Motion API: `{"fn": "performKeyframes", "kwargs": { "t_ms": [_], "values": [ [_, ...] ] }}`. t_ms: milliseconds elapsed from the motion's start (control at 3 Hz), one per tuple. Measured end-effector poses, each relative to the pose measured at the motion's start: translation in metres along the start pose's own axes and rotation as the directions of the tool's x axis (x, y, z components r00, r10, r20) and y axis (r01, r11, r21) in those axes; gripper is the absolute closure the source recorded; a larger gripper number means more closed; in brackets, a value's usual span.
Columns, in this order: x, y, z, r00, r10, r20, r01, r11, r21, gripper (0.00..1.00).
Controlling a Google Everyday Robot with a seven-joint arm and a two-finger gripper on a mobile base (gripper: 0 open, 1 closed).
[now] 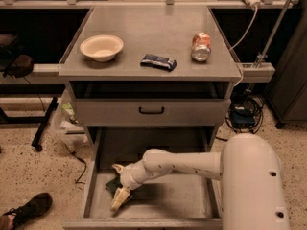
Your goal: Pick sponge from middle drawer and place on counter
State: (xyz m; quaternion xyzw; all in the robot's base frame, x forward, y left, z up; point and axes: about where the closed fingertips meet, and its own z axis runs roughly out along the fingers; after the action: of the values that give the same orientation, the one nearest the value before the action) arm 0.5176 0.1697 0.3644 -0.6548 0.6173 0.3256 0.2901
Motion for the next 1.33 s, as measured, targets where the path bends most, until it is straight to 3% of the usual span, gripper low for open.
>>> {"fn": "performKeyframes", "kwargs": {
  "t_ms": [333,1000,1333],
  "values": [
    [0.011,-0.001,0.006,1.0,-0.008,0.009,0.008,0.9999,0.006,0.0],
    [0.038,0.006,-0.017,0.998,0.043,-0.035,-0.04,0.9948,0.093,0.42],
    [0.039,0.01,-0.029,0.998,0.054,-0.045,-0.047,0.99,0.133,0.65]
  ]
}}
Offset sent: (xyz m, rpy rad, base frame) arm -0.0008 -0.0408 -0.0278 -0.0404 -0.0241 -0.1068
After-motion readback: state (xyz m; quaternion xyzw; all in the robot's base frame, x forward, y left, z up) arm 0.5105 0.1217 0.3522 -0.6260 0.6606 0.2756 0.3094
